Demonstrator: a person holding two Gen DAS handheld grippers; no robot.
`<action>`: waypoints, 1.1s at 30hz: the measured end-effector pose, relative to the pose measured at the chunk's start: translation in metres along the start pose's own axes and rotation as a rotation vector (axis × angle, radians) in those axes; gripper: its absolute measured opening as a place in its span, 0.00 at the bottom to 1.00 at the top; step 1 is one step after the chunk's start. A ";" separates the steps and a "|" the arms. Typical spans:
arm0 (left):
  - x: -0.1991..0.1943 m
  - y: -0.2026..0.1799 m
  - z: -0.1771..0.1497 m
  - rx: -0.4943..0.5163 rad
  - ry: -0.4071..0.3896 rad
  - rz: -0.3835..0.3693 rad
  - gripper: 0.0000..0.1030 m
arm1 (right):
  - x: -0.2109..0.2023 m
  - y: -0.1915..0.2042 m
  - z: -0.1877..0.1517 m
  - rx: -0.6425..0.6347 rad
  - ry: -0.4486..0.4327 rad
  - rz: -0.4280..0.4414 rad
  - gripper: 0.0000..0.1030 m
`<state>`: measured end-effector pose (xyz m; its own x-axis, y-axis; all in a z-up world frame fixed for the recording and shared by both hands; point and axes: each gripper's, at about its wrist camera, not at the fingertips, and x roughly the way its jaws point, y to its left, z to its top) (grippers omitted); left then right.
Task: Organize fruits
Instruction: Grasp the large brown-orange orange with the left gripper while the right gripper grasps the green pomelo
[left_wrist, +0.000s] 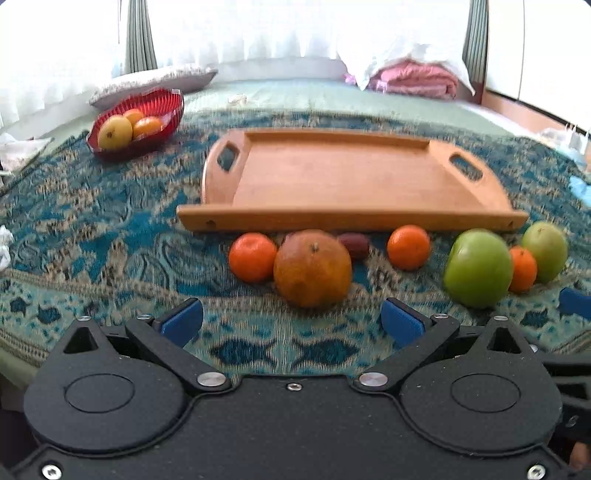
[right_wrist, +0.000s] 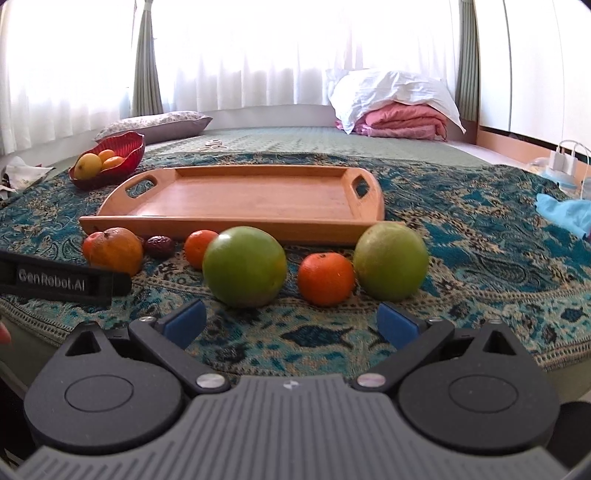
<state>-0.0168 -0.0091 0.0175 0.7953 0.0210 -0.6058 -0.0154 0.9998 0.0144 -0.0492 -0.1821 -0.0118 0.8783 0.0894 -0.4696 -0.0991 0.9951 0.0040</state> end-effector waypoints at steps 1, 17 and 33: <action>-0.002 0.000 0.002 0.004 -0.020 -0.001 1.00 | 0.000 0.002 0.001 -0.009 -0.004 0.000 1.00; -0.003 -0.009 0.010 0.075 -0.043 -0.050 0.73 | 0.002 0.026 0.011 -0.146 -0.075 0.042 1.00; 0.015 -0.007 0.008 0.071 0.012 -0.070 0.51 | 0.012 0.037 0.013 -0.218 -0.106 0.044 0.84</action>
<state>0.0005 -0.0154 0.0148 0.7859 -0.0483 -0.6164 0.0830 0.9962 0.0277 -0.0368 -0.1440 -0.0060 0.9139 0.1476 -0.3780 -0.2268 0.9583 -0.1741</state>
